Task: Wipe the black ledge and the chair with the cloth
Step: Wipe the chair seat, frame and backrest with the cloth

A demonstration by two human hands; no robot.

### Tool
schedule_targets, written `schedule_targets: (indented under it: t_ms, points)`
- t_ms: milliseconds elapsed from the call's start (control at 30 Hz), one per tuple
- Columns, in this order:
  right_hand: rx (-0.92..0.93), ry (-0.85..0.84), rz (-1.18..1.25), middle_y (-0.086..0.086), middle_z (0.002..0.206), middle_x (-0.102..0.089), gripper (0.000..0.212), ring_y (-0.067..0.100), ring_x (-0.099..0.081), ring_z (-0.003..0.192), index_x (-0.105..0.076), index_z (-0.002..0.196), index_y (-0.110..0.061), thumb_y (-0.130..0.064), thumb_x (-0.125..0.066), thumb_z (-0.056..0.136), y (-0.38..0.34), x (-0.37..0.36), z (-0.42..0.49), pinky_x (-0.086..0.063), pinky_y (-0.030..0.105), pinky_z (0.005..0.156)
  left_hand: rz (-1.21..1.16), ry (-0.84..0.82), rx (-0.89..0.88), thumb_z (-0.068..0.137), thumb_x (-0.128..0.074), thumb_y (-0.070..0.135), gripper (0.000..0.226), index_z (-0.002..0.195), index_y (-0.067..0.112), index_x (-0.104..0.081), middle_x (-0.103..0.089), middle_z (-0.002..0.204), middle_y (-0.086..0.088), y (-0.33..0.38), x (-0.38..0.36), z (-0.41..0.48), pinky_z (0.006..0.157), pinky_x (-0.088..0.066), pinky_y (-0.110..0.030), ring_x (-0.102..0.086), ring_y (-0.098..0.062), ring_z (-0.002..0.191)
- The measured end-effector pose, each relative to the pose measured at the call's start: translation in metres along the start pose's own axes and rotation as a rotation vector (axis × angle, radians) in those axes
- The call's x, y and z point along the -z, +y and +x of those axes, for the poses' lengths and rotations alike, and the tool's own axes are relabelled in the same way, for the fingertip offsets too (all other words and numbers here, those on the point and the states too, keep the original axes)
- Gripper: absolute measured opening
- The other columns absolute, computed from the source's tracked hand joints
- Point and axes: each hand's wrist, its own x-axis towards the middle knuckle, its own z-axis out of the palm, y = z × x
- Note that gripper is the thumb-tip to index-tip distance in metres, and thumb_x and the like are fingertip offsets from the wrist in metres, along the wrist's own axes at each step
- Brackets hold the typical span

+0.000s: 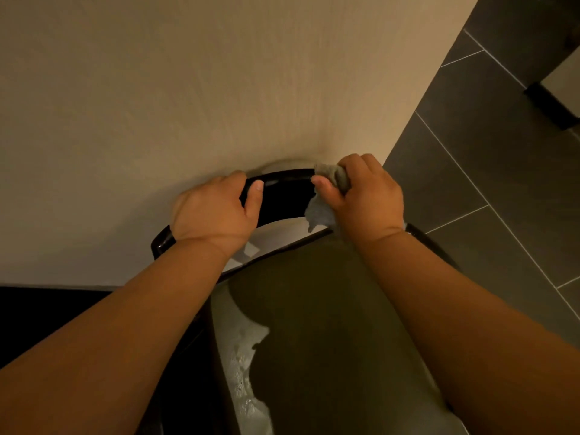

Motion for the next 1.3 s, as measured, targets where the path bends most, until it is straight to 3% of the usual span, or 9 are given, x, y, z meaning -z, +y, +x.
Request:
schedule_targets:
  t_ms: [167, 267, 500, 567, 667, 833, 967, 1133, 1300]
  points:
    - [-0.188, -0.045, 0.117, -0.006, 0.080, -0.054, 0.060, 0.017, -0.055, 0.070, -0.052, 0.096, -0.022, -0.080, -0.041, 0.086, 0.030, 0.005, -0.022, -0.035, 0.023, 0.057, 0.013, 0.014, 0.004, 0.105, -0.031, 0.054, 0.052, 0.082, 0.016, -0.059, -0.048, 0.066, 0.002, 0.003, 0.003, -0.001, 0.053, -0.021, -0.027, -0.042, -0.022, 0.054]
    - [-0.280, -0.067, 0.119, -0.007, 0.078, -0.055, 0.064, 0.018, -0.060, 0.071, -0.050, 0.096, -0.024, -0.085, -0.036, 0.082, 0.018, 0.007, -0.019, -0.045, 0.030, 0.060, 0.032, 0.024, -0.011, 0.105, -0.033, 0.052, 0.051, 0.082, 0.015, -0.060, -0.045, 0.065, 0.003, 0.005, 0.003, 0.000, 0.053, -0.017, -0.026, -0.039, -0.021, 0.052]
    - [0.128, -0.045, 0.026, 0.003, 0.098, -0.065, 0.051, 0.022, -0.062, 0.082, -0.067, 0.108, -0.018, -0.066, -0.054, 0.094, 0.000, 0.009, 0.003, -0.052, 0.035, 0.069, 0.044, 0.033, -0.023, 0.106, -0.032, 0.052, 0.054, 0.089, 0.012, -0.065, -0.057, 0.067, -0.007, 0.004, 0.000, -0.001, 0.053, -0.029, -0.029, -0.043, -0.024, 0.054]
    - [0.005, -0.132, 0.080, 0.005, 0.110, -0.066, 0.060, 0.025, -0.065, 0.092, -0.061, 0.123, -0.017, -0.066, -0.061, 0.089, 0.022, 0.012, -0.010, -0.054, 0.035, 0.075, 0.051, 0.026, -0.013, 0.106, -0.030, 0.053, 0.054, 0.088, 0.013, -0.063, -0.056, 0.067, -0.005, 0.004, 0.000, -0.001, 0.052, -0.032, -0.030, -0.045, -0.026, 0.053]
    - [-0.184, -0.207, -0.007, 0.007, 0.106, -0.065, 0.064, 0.028, -0.066, 0.089, -0.054, 0.120, -0.014, -0.066, -0.066, 0.084, 0.044, 0.015, -0.033, -0.046, 0.033, 0.068, 0.035, 0.026, 0.005, 0.105, -0.029, 0.054, 0.056, 0.087, 0.013, -0.063, -0.057, 0.067, -0.006, 0.003, 0.000, -0.001, 0.051, -0.039, -0.032, -0.049, -0.028, 0.054]
    - [-0.130, -0.236, 0.097, 0.004, 0.109, -0.068, 0.072, 0.025, -0.067, 0.093, -0.053, 0.127, -0.017, -0.066, -0.073, 0.079, 0.029, 0.020, -0.014, -0.058, 0.040, 0.074, 0.061, 0.048, -0.005, 0.106, -0.030, 0.053, 0.056, 0.088, 0.012, -0.064, -0.059, 0.067, -0.008, 0.004, -0.001, -0.002, 0.050, -0.036, -0.031, -0.047, -0.027, 0.053]
    - [-0.086, -0.203, 0.165, 0.003, 0.101, -0.065, 0.069, 0.020, -0.061, 0.088, -0.057, 0.119, -0.014, -0.065, -0.075, 0.077, 0.019, 0.021, -0.007, -0.053, 0.036, 0.074, 0.073, 0.046, -0.003, 0.106, -0.030, 0.053, 0.057, 0.089, 0.011, -0.064, -0.059, 0.068, -0.010, 0.005, -0.001, -0.002, 0.050, -0.036, -0.032, -0.047, -0.028, 0.054]
    - [-0.345, -0.497, -0.103, 0.003, 0.096, -0.061, 0.061, 0.025, -0.060, 0.086, -0.049, 0.111, -0.018, -0.067, -0.070, 0.082, 0.055, 0.026, -0.025, -0.049, 0.040, 0.071, 0.089, 0.032, 0.004, 0.107, -0.028, 0.054, 0.057, 0.091, 0.012, -0.063, -0.060, 0.071, -0.011, 0.004, -0.002, -0.002, 0.051, -0.038, -0.034, -0.049, -0.029, 0.056]
    - [-0.351, -0.500, -0.236, 0.001, 0.098, -0.058, 0.064, 0.023, -0.059, 0.084, -0.049, 0.117, -0.020, -0.072, -0.065, 0.083, 0.056, 0.026, -0.030, -0.050, 0.039, 0.066, 0.083, 0.073, -0.015, 0.108, -0.033, 0.050, 0.053, 0.086, 0.011, -0.061, -0.058, 0.068, -0.012, 0.002, -0.005, -0.002, 0.049, -0.037, -0.034, -0.047, -0.029, 0.053]
